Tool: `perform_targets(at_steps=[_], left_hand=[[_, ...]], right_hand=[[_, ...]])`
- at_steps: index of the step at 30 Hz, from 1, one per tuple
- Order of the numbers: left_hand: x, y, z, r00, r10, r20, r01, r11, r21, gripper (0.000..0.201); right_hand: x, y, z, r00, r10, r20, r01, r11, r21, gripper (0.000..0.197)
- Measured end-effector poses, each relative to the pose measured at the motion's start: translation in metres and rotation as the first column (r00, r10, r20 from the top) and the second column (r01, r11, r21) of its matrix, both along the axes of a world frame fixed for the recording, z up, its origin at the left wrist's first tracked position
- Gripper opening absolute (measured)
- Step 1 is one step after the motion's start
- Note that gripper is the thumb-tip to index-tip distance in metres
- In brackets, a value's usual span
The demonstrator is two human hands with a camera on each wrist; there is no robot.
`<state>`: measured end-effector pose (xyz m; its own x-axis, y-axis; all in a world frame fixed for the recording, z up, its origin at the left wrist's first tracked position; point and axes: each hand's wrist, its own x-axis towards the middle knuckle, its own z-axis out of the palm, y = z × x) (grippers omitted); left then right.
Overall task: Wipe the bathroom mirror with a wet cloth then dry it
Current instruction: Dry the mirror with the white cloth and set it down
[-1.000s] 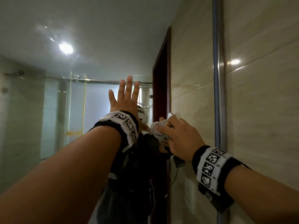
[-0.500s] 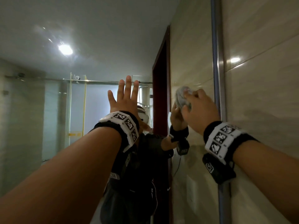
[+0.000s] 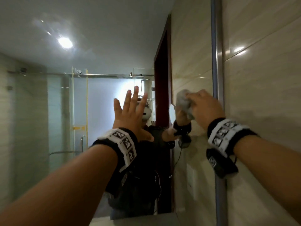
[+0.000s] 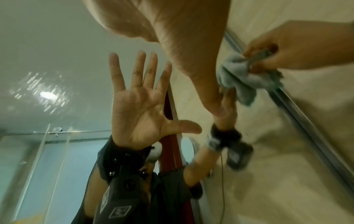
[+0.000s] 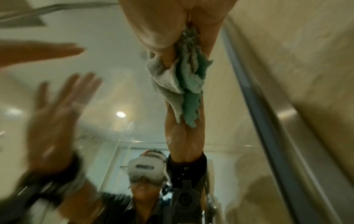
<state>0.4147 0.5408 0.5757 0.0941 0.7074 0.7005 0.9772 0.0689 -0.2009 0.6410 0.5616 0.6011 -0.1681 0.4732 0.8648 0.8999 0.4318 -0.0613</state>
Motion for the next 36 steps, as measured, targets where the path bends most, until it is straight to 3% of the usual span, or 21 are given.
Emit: perform_targets(at_steps=[3,6,9,14,17,21,26,29,32,36], left_hand=[[-0.001,-0.007,-0.03,1.0,0.007,-0.022,-0.008,0.996,-0.085,0.143],[-0.002,-0.007,-0.047,0.999,0.028,0.017,-0.025,0.99,-0.142,0.143],[0.004,0.001,-0.056,0.997,0.034,0.065,-0.023,0.985,-0.171,0.148],[0.011,0.009,-0.064,0.993,0.088,0.082,-0.077,0.989,-0.125,0.156],[0.011,0.009,-0.066,0.992,0.1,0.073,-0.093,0.991,-0.097,0.157],[0.01,0.01,-0.067,0.993,0.096,0.073,-0.089,0.992,-0.092,0.158],[0.011,0.012,-0.069,0.993,0.105,0.063,-0.099,0.991,-0.089,0.157],[0.01,0.014,-0.069,0.993,0.11,0.052,-0.105,0.991,-0.084,0.157],[0.01,0.015,-0.069,0.992,0.113,0.051,-0.108,0.99,-0.087,0.156],[0.008,0.014,-0.068,0.993,0.102,0.059,-0.097,0.992,-0.081,0.156]], right_hand=[[0.018,0.009,0.017,0.992,-0.124,-0.018,0.124,0.992,0.001,0.039],[0.015,0.015,0.007,0.99,-0.122,-0.072,0.124,0.992,0.018,0.04],[0.005,0.009,-0.029,0.996,-0.073,-0.042,0.074,0.997,0.007,0.042],[-0.005,-0.004,-0.113,0.987,0.046,0.155,-0.032,0.995,-0.091,0.05],[-0.007,-0.005,-0.135,0.974,0.11,0.198,-0.078,0.983,-0.165,0.052],[-0.004,-0.002,-0.116,0.966,0.093,0.242,-0.074,0.994,-0.086,0.045],[-0.032,0.004,-0.045,0.996,0.087,0.003,-0.087,0.991,0.1,0.034],[-0.047,0.006,-0.021,0.995,0.069,0.066,-0.079,0.984,0.157,0.032],[-0.047,0.008,-0.031,0.985,0.151,0.079,-0.158,0.983,0.095,0.029],[-0.037,0.003,-0.097,0.945,0.231,0.23,-0.212,0.972,-0.101,0.039]])
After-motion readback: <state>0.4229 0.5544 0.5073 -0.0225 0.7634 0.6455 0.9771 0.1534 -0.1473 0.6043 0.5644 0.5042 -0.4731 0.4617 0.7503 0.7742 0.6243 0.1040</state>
